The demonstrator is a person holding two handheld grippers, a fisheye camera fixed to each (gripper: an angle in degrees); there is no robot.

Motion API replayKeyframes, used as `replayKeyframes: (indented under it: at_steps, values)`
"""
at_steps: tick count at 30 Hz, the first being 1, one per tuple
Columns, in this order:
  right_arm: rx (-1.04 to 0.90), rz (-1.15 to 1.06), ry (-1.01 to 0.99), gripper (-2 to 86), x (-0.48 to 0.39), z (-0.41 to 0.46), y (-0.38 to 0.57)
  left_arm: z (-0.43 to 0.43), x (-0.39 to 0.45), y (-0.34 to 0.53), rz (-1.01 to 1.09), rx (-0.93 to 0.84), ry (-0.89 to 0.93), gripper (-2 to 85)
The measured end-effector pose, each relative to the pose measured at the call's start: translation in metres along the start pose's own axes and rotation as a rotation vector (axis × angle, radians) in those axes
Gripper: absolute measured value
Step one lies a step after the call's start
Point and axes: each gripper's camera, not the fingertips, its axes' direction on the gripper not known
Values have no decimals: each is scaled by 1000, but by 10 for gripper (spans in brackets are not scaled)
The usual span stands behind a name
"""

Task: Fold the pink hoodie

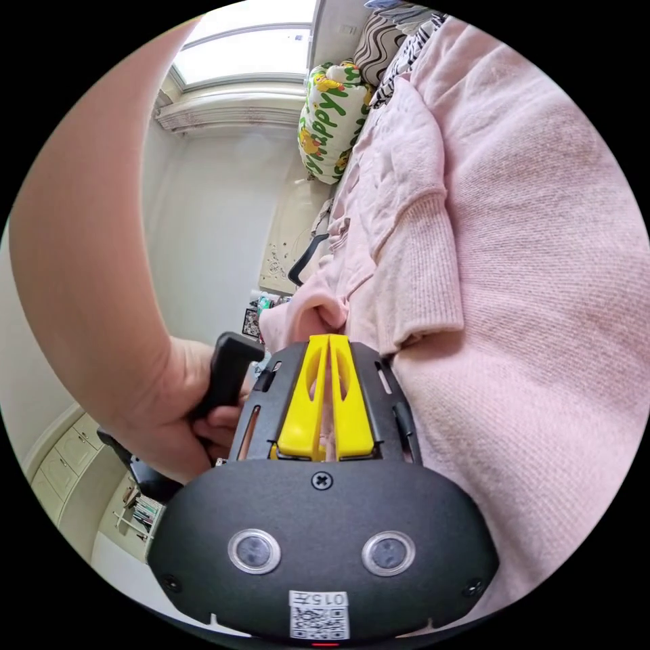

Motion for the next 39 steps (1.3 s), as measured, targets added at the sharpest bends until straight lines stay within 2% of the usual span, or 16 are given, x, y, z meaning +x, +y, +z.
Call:
replayKeyframes:
  at_steps: [2, 6, 11, 13, 17, 19, 22, 24, 27, 31, 35, 37, 39]
  values:
    - [41, 51, 13, 56, 12, -16, 15, 0, 6, 4, -12, 1, -4, -3]
    - [168, 172, 2, 40, 41, -64, 68, 1, 11, 12, -32, 10, -30, -3]
    - [479, 444, 111, 38, 67, -164, 233, -8, 2, 35, -103, 61, -140, -2]
    - [559, 491, 150, 38, 57, -181, 293, -18, -14, 46, -166, 106, -47, -1]
    - [600, 692, 290, 38, 35, -180, 397, -12, -54, 78, -322, 188, 148, 5]
    - [645, 730, 302, 38, 28, -177, 429, 25, -71, 82, -385, 109, 199, 14]
    - [690, 758, 332, 38, 23, -180, 461, 108, -102, 86, -528, -32, 434, 75]
    - [694, 756, 365, 38, 24, -182, 468, 147, -116, 84, -602, -82, 538, 114]
    - [698, 738, 377, 39, 32, -188, 472, 189, -118, 71, -568, -150, 617, 130]
    - [690, 672, 423, 39, 39, -199, 469, 212, -114, 74, -516, -126, 664, 50]
    - [751, 599, 430, 39, 32, -211, 483, 169, -120, 105, -563, -1, 574, 13]
    - [795, 493, 312, 39, 16, -202, 500, 142, -109, 117, -461, 70, 518, 10]
    - [746, 357, 34, 40, 5, -177, 514, 119, -85, 127, -322, 107, 383, 7]
